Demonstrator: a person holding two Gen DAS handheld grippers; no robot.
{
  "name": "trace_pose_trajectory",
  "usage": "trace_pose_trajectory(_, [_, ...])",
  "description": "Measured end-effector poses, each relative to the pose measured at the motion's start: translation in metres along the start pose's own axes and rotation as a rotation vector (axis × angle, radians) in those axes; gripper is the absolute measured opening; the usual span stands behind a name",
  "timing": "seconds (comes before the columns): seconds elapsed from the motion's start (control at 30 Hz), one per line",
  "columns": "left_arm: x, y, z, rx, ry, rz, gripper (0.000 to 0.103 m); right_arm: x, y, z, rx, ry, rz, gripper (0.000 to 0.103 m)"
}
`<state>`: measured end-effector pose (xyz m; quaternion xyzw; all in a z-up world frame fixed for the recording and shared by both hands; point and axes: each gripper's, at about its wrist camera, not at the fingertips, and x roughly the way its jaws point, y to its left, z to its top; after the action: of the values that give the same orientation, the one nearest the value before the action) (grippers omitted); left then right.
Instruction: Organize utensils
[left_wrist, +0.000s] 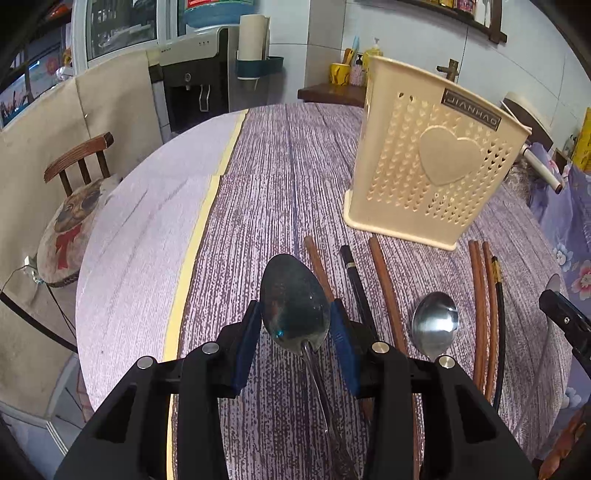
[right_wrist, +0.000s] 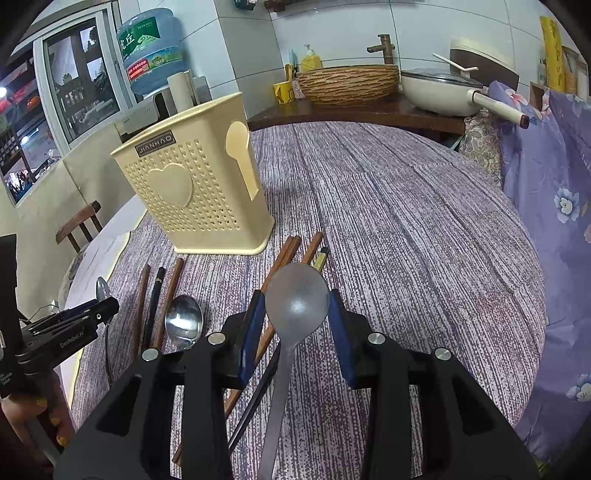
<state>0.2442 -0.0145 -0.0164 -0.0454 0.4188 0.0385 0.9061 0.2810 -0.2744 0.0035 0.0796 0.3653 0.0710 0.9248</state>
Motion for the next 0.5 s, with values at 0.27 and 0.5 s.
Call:
trace_pose_trajectory(0.27, [-0.016, 0.002, 0.008, -0.004, -0.067, -0.008, 0.039, -0.016, 0.001, 0.009, -0.004, -0.043, 0.005, 0.036])
trace_pose_trajectory(0.5, [-0.033, 0.005, 0.017, -0.006, -0.126, -0.013, 0.039, -0.032, 0.004, 0.015, -0.012, -0.087, 0.001, 0.036])
